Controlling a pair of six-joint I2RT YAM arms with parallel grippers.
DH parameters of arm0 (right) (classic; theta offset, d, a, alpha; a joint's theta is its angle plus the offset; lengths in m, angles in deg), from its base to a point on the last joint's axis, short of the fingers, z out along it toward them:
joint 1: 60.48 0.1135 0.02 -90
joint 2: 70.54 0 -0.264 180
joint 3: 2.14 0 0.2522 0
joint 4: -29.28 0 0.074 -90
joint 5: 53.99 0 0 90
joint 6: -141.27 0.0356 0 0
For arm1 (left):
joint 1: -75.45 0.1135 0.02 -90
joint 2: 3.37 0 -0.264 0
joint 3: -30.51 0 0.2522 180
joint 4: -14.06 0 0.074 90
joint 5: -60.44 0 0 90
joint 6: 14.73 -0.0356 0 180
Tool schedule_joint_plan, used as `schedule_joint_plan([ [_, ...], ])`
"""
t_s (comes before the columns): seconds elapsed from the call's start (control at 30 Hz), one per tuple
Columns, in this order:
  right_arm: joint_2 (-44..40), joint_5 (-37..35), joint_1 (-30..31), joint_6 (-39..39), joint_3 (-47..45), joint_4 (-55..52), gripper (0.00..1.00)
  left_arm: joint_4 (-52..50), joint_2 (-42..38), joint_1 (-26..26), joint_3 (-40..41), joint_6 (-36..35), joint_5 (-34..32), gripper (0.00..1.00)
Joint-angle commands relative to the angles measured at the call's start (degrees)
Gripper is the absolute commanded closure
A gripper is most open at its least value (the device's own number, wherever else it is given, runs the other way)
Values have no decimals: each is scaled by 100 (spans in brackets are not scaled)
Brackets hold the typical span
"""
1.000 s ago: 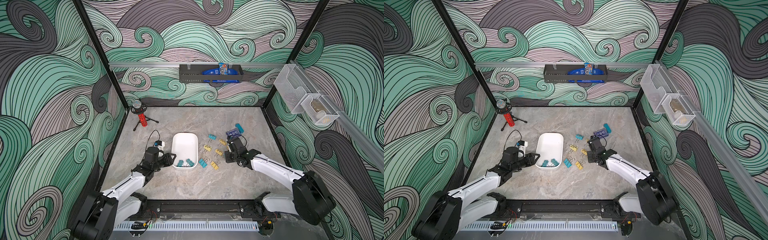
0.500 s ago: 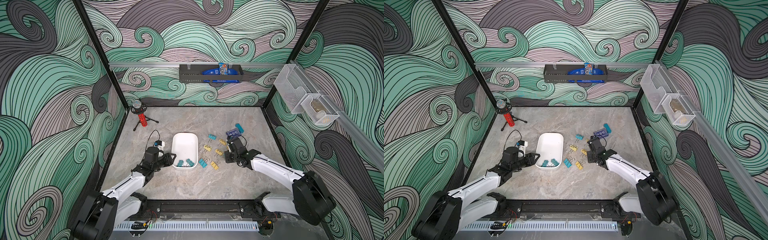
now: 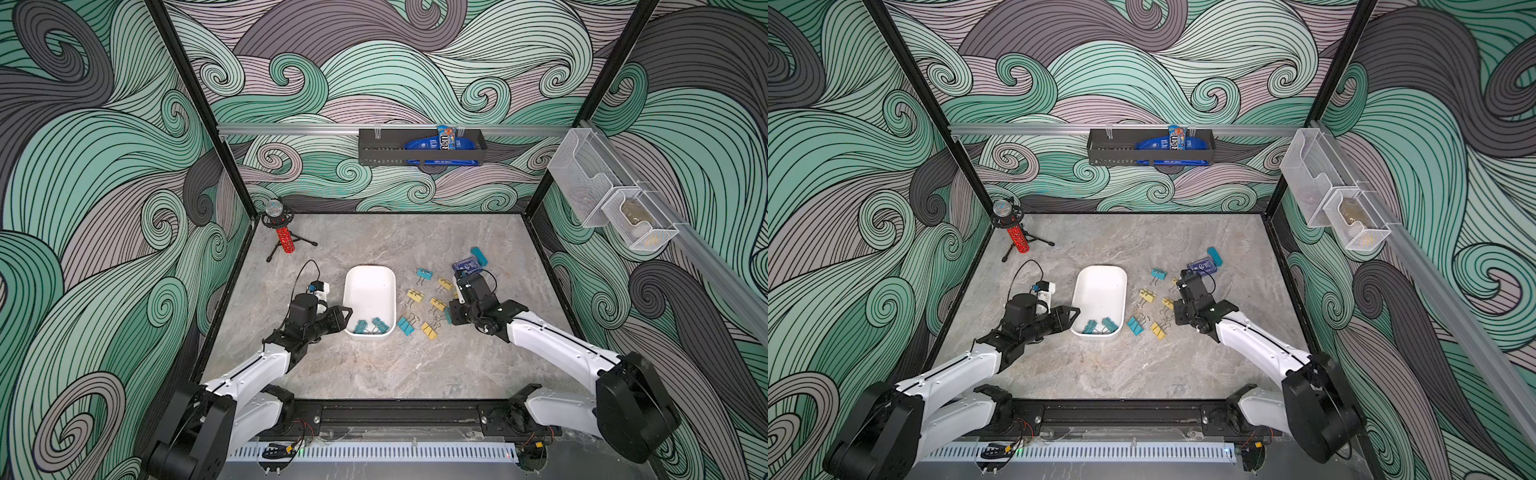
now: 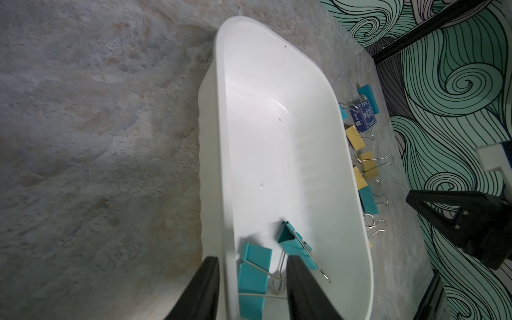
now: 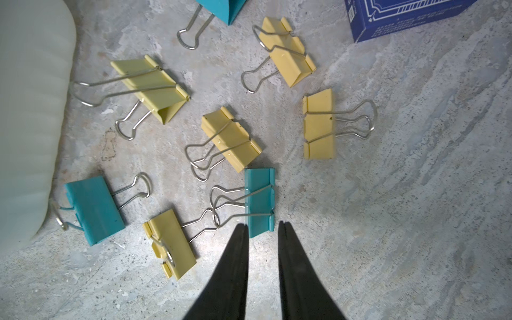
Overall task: Take out the binder clips from the storage box
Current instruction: Place the binder clip at the center of the board, then pick up the binder clip from the storage box.
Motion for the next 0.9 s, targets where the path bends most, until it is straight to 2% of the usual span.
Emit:
schedule_joint_plan([
  [0.0,-81,209,134,-29,215,-97,76,-14,-87,-35,29,18,37,57],
  [0.3,-193,583,674,-432,1137,-156,73,-185,-207,-40,6,-43,-68,57],
  [0.6,649,1865,1174,-1200,1653,505,71,-415,-215,-34,-104,-127,-181,57],
  [0.87,1509,2339,1600,-1664,2074,546,71,-502,-193,-38,-144,-164,-261,57],
])
